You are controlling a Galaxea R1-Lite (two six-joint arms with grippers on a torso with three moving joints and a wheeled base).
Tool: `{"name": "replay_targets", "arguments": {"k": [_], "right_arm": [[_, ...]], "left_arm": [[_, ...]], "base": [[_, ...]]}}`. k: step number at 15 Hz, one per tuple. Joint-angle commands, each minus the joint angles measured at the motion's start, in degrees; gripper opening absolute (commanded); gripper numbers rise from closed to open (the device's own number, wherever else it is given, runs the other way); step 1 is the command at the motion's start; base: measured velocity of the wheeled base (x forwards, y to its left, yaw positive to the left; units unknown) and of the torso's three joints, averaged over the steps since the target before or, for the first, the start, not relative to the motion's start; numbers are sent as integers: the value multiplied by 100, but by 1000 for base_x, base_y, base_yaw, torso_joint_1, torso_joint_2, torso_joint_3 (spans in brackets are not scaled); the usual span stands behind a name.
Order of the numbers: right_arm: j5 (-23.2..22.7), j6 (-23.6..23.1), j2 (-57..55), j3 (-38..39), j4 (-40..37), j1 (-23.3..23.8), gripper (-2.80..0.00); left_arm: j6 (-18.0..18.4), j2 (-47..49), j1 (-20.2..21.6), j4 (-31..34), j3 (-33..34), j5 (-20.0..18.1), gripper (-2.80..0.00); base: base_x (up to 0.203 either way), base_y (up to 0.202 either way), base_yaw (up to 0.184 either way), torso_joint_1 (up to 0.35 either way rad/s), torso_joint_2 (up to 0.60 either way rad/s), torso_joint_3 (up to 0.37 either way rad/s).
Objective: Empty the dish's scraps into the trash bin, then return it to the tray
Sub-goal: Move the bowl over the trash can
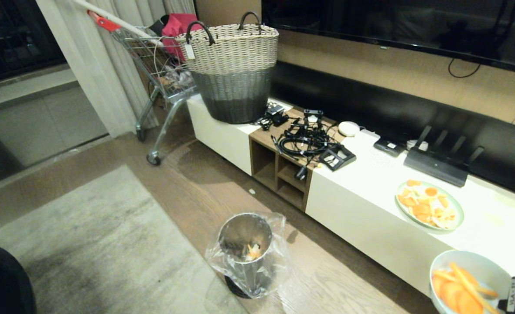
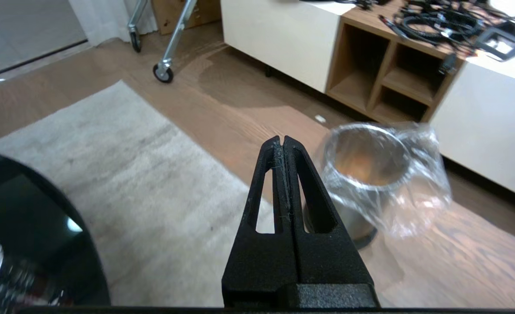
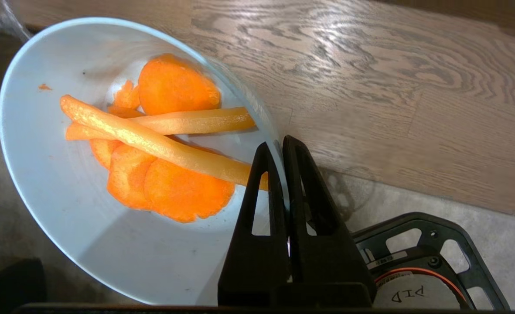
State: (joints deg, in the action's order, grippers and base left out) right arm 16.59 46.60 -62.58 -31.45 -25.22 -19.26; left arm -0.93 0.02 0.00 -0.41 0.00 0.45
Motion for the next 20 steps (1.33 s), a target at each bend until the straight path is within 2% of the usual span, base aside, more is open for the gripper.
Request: {"name": "replay_targets", "arguments": {"k": [1,3,20], "right_arm": [[10,24,9,-1,-9,-7,-280],[10,24,9,-1,9,-7,-280],[19,24,-87,7,26,2,-280]], "left_arm": [[5,-2,0,-2,0,8,-280],[-4,-2,0,-2,0,-1,-280],[-4,-2,0,-2,0,-1,-280]], "base": [[179,0,5,3,2,1],[123,0,3,10,2,0],[0,0,0,0,0,0]]}}
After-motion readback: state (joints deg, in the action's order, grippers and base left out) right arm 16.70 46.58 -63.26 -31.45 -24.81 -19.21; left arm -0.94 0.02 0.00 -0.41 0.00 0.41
